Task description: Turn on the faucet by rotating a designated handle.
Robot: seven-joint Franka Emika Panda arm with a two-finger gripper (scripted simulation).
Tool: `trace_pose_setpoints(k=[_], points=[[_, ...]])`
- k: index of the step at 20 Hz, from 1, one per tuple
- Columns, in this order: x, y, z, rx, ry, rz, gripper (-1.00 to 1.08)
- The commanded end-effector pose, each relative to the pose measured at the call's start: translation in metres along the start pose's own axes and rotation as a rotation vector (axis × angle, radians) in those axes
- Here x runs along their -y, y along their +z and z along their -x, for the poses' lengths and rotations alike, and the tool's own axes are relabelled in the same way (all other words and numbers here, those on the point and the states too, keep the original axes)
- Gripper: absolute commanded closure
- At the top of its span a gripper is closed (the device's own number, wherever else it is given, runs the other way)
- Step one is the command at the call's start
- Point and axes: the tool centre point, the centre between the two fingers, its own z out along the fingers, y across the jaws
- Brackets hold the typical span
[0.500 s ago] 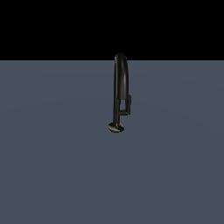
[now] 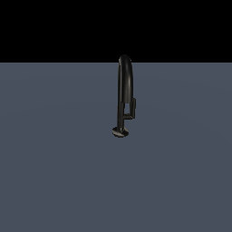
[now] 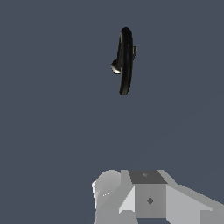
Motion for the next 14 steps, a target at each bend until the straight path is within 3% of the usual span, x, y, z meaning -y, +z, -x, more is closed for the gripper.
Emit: trace_pose_setpoints(k=[1,14], points=[[0.000,0.001,-0.005,0.013,0.013,-0.012,1.08],[0.000,0.013,-0.063,0.150,0.148,-0.138,1.08]])
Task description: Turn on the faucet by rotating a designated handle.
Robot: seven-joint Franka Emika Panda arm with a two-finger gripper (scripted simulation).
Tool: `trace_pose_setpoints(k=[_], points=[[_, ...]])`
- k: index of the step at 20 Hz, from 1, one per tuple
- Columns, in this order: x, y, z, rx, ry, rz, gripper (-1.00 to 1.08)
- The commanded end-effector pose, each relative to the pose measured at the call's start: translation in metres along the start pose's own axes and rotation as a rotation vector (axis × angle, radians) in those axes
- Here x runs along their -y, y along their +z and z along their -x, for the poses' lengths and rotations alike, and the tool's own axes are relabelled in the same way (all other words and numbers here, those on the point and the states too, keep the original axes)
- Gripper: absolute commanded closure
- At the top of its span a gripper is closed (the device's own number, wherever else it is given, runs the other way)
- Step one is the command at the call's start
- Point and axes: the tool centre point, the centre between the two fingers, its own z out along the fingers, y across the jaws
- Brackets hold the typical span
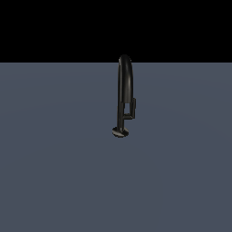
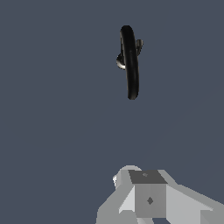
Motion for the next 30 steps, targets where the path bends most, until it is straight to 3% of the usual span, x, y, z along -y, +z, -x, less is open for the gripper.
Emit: trace_pose_setpoints(k=[1,30], points=[[0.001,0.002,-0.014,0.034,0.033,-0.031,1.08],[-0.019,0.067,-0.180,0.461,0.450,-0.430,1.08]])
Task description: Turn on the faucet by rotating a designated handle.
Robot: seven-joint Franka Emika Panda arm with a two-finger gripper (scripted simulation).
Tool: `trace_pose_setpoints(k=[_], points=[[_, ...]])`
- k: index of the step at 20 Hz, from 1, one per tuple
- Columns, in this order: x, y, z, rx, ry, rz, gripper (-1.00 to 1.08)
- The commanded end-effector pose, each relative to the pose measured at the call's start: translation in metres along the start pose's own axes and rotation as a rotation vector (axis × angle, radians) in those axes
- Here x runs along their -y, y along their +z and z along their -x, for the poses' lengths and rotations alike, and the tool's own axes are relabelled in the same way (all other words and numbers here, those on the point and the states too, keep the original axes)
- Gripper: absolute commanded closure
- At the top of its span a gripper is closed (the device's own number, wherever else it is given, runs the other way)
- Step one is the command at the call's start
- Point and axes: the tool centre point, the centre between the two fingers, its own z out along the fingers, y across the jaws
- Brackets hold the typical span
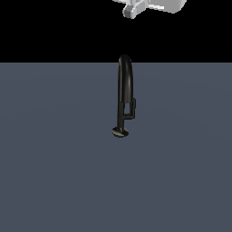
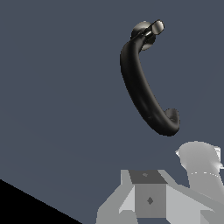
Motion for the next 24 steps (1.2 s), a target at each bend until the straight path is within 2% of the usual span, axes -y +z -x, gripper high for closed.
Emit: trace_pose_setpoints(k=[1,13,24], points=[[0.001,0.002,-0.017,0.041,0.039,-0.038,1.08],[-0.004,0.023,-0.102,0.253,0.241,-0.237,1.08],[-0.021,0.068,-0.184,0.484,0.465,-0.456,1.08]])
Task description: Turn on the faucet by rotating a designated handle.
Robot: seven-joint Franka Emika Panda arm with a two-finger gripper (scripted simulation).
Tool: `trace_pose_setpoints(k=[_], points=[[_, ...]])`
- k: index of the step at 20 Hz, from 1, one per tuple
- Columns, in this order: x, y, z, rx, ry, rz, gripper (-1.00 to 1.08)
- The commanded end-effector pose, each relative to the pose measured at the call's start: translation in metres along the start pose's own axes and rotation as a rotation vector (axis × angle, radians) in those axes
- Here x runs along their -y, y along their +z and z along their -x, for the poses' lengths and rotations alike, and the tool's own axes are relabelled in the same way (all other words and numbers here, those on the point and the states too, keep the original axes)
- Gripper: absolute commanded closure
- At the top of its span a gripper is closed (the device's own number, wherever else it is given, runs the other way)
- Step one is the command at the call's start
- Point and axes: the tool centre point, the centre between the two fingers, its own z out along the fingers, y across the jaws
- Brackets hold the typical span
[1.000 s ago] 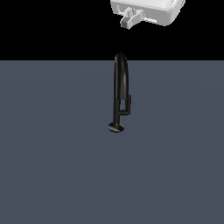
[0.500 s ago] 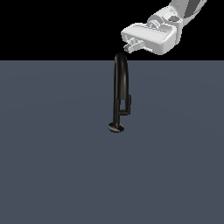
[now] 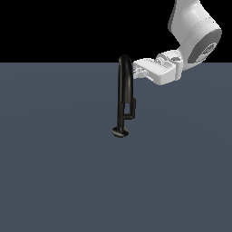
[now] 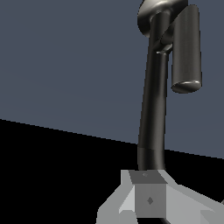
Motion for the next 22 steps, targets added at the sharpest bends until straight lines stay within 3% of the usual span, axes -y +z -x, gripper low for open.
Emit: trace_pose_setpoints(k=[1,7,12,17,22], points=[[0.001,0.003,-0.022,0.054,0.052,-0.051,1.08],[0.000,0.013,-0.065,0.160,0.158,-0.154,1.08],[-0.002,0.021,-0.089,0.220,0.217,-0.212,1.08],[-0.003,0.026,-0.100,0.247,0.244,-0.238,1.08],[-0.003,0.026,-0.099,0.244,0.240,-0.235,1.08]])
